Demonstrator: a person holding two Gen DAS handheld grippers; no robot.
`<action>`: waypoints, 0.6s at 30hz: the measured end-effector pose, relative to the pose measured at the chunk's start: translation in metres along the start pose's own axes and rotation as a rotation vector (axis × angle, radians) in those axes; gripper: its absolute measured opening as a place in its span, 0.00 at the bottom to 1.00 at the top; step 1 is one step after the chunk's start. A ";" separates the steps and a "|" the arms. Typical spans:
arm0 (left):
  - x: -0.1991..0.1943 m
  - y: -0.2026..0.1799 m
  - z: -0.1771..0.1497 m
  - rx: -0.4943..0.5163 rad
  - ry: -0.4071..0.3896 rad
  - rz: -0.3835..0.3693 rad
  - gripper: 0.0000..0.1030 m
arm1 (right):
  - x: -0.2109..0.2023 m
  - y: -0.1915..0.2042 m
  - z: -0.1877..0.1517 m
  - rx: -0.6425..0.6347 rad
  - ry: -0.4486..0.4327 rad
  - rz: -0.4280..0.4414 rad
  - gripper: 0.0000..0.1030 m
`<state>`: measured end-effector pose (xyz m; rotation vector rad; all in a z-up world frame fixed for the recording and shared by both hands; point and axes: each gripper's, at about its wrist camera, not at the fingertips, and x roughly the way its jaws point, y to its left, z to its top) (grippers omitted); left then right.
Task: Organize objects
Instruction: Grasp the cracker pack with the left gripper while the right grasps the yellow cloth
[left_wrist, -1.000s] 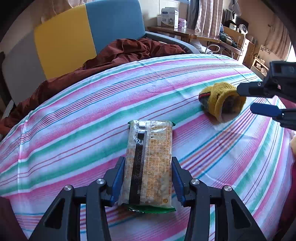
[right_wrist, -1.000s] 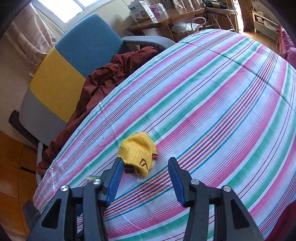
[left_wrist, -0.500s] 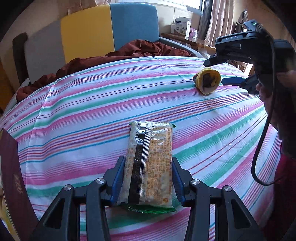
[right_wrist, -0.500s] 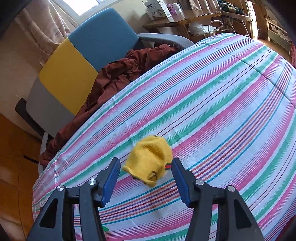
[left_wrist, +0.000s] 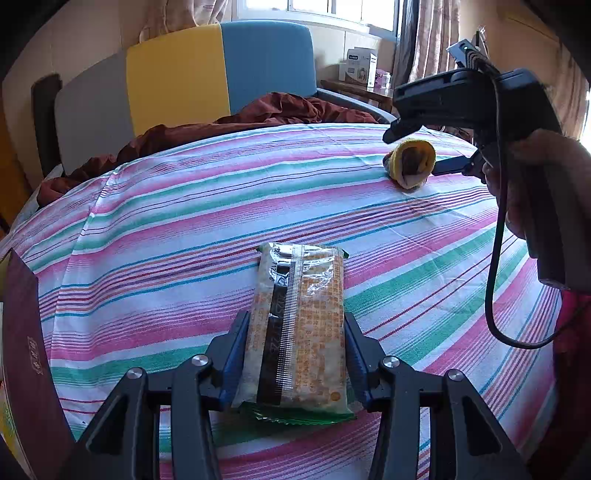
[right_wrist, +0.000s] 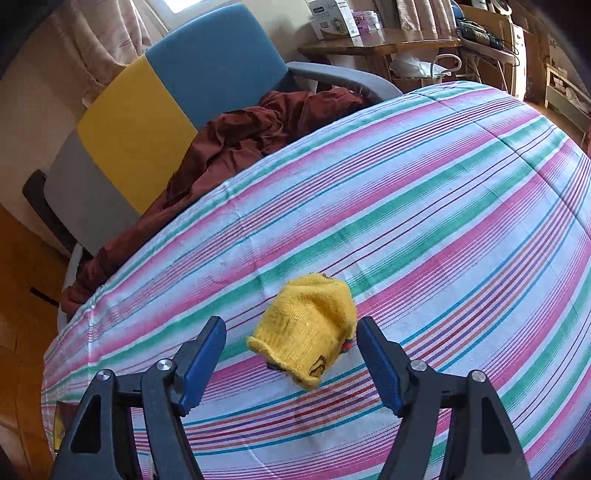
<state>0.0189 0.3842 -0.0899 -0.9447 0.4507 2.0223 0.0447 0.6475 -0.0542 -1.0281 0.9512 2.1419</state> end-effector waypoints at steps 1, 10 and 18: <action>-0.001 -0.001 -0.001 0.001 -0.002 0.002 0.48 | 0.004 0.001 -0.001 -0.015 0.011 -0.013 0.56; -0.004 0.002 0.000 -0.005 0.006 0.017 0.47 | 0.000 0.022 -0.007 -0.148 0.007 0.035 0.29; -0.032 0.008 -0.005 -0.052 0.020 0.038 0.46 | 0.009 0.056 -0.024 -0.303 0.066 0.077 0.29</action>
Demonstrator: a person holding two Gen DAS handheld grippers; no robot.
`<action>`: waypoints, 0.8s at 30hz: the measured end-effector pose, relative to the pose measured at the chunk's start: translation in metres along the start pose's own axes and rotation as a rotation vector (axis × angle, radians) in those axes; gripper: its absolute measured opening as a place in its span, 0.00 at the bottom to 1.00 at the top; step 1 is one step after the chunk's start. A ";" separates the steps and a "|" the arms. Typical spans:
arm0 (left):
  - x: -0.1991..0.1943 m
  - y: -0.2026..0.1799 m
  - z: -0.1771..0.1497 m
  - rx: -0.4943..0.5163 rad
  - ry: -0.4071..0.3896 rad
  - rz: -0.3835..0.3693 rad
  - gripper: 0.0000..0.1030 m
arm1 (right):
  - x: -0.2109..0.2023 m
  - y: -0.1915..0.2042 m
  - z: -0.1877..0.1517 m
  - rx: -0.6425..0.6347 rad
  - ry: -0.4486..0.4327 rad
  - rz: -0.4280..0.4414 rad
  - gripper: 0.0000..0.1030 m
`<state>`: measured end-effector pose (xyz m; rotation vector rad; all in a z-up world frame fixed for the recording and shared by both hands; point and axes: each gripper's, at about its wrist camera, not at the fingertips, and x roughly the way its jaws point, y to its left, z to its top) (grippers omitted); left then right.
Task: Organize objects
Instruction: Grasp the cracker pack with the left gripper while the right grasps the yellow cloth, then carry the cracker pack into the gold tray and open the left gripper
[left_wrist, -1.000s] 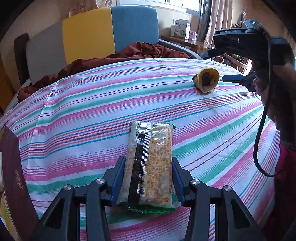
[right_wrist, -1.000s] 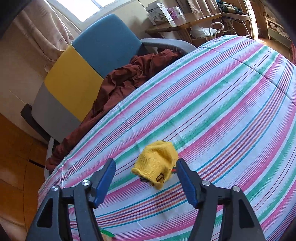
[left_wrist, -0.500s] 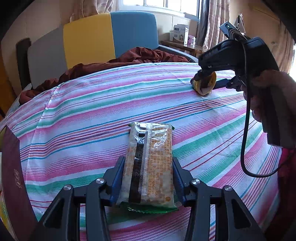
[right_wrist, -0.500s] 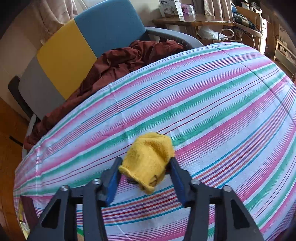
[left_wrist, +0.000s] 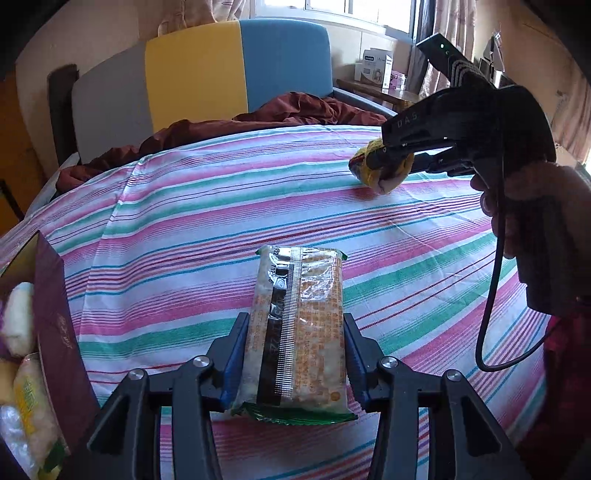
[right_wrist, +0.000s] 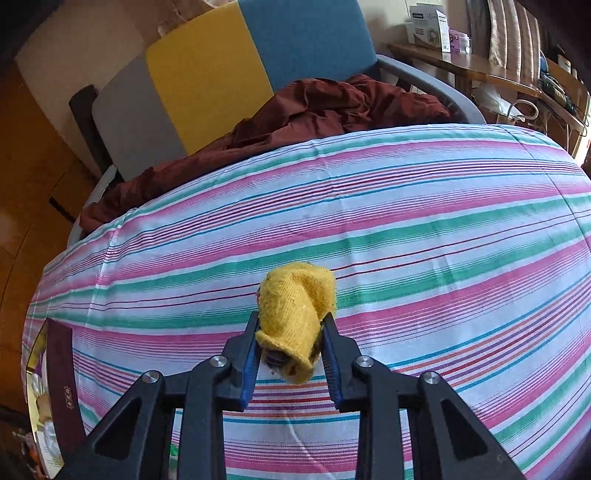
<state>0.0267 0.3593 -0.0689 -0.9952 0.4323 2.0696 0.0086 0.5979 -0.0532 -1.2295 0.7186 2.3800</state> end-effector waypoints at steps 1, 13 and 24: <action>-0.006 0.001 0.001 -0.002 -0.010 0.002 0.46 | 0.001 0.001 0.000 -0.005 0.001 -0.002 0.29; -0.077 0.028 0.006 -0.035 -0.123 0.076 0.46 | 0.001 0.007 -0.008 -0.050 0.017 -0.042 0.29; -0.107 0.076 -0.010 -0.136 -0.137 0.156 0.46 | 0.001 0.011 -0.013 -0.075 0.021 -0.068 0.29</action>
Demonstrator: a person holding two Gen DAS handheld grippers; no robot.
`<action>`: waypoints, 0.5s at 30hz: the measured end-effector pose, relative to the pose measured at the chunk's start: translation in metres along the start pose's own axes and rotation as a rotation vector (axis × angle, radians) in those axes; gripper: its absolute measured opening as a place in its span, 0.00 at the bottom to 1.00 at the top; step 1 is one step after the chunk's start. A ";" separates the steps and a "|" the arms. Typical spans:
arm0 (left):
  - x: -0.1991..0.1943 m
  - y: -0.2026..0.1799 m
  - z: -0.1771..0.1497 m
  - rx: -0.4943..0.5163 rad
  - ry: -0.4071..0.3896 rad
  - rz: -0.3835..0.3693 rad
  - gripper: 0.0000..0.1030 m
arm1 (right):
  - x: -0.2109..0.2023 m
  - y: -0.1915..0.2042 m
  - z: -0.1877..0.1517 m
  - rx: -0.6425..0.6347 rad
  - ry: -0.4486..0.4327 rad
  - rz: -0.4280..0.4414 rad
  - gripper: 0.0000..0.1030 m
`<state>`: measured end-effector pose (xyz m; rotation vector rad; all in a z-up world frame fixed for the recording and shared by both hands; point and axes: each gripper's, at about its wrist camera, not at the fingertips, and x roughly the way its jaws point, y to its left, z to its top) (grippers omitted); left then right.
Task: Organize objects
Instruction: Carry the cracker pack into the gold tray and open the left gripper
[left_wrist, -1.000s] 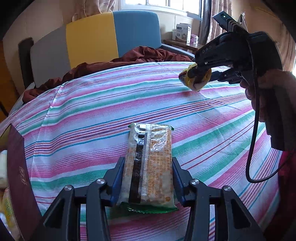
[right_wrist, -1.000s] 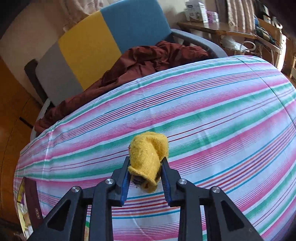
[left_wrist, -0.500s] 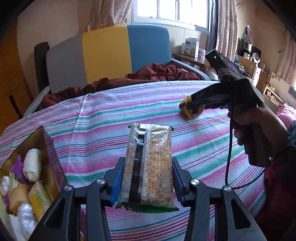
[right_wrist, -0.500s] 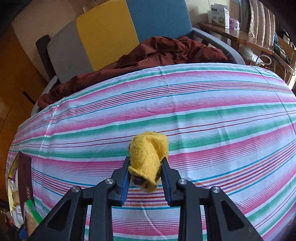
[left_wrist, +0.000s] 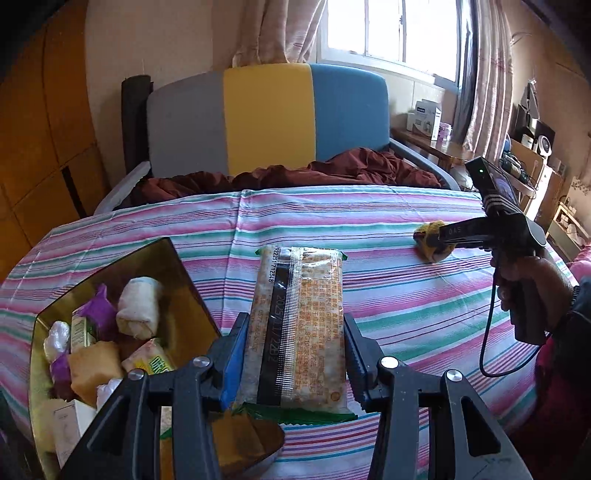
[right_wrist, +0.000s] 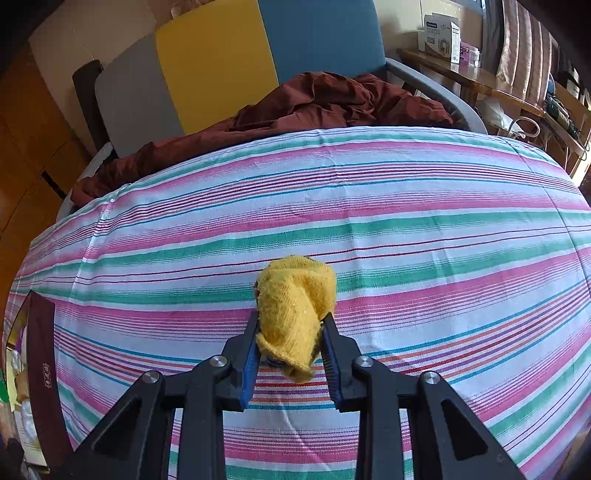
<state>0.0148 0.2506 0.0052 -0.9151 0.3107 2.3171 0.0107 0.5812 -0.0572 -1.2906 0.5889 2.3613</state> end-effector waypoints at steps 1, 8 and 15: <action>0.000 0.005 -0.001 -0.010 0.002 0.007 0.46 | 0.000 0.001 -0.001 -0.003 0.000 -0.003 0.29; -0.010 0.057 -0.009 -0.147 0.023 0.015 0.46 | 0.000 0.004 -0.004 -0.023 0.003 -0.024 0.29; -0.022 0.148 -0.022 -0.405 0.053 0.051 0.46 | 0.000 0.005 -0.004 -0.026 0.006 -0.030 0.29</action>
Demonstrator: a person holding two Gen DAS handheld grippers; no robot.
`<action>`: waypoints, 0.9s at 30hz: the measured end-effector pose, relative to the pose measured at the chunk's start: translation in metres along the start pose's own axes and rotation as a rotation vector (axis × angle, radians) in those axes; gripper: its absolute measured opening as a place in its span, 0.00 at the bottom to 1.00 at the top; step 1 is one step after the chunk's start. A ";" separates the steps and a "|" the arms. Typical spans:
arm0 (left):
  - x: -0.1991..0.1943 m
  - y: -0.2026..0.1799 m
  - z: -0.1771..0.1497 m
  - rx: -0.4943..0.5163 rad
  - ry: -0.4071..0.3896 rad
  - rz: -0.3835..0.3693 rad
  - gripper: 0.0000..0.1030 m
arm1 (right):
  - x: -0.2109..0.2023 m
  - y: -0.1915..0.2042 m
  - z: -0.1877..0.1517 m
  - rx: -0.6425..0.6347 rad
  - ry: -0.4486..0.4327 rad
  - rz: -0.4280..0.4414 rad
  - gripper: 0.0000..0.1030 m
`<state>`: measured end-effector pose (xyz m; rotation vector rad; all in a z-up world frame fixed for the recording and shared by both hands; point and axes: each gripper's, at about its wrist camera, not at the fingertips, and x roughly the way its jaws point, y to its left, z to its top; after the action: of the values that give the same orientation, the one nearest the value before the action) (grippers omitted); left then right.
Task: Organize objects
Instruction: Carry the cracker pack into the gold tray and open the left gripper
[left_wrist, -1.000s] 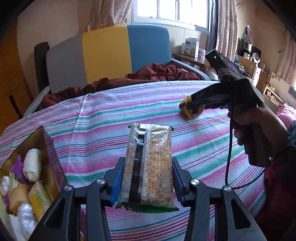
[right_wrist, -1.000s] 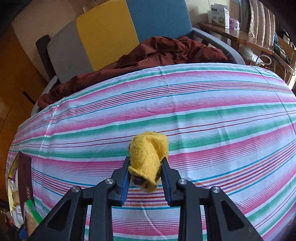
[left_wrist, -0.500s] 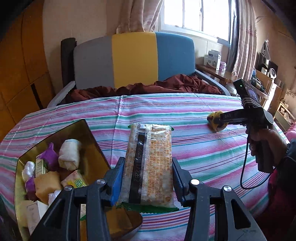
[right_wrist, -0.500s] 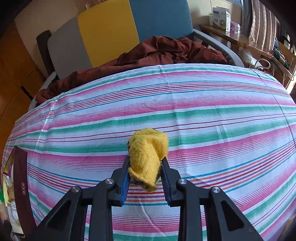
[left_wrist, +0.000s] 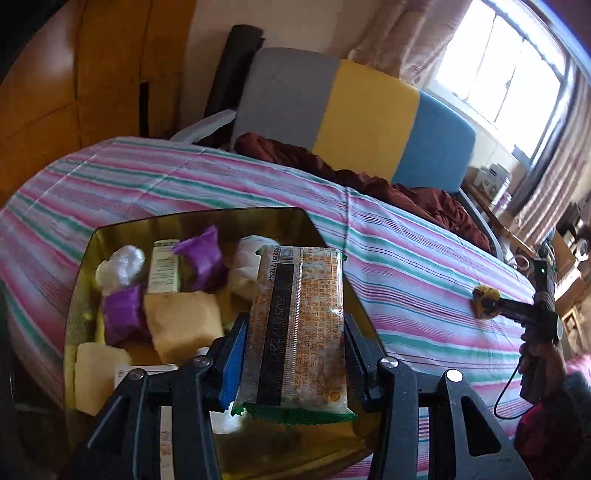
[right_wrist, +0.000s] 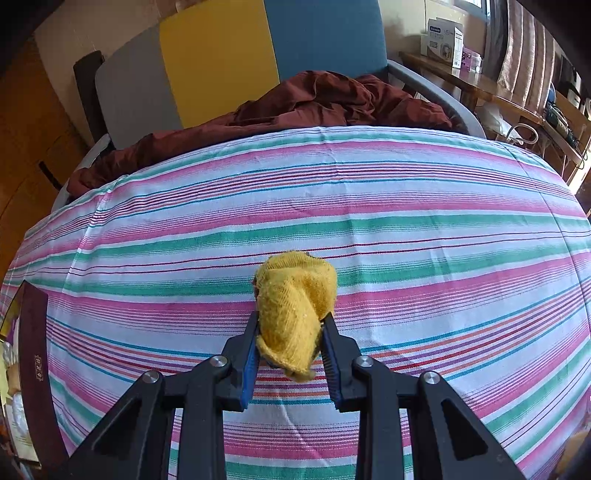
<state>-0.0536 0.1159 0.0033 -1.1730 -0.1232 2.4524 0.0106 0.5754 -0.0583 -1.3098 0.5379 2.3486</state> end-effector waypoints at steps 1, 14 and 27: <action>0.001 0.012 0.001 -0.032 0.009 0.011 0.46 | 0.000 0.000 0.000 -0.001 0.001 0.000 0.29; 0.049 0.015 -0.005 -0.112 0.142 0.024 0.47 | 0.001 0.002 0.000 -0.008 0.005 -0.009 0.29; 0.034 0.005 -0.015 0.034 0.040 0.131 0.49 | 0.002 0.006 -0.001 -0.020 0.006 -0.028 0.29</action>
<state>-0.0626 0.1241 -0.0324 -1.2506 0.0065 2.5310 0.0074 0.5704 -0.0603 -1.3248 0.4956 2.3340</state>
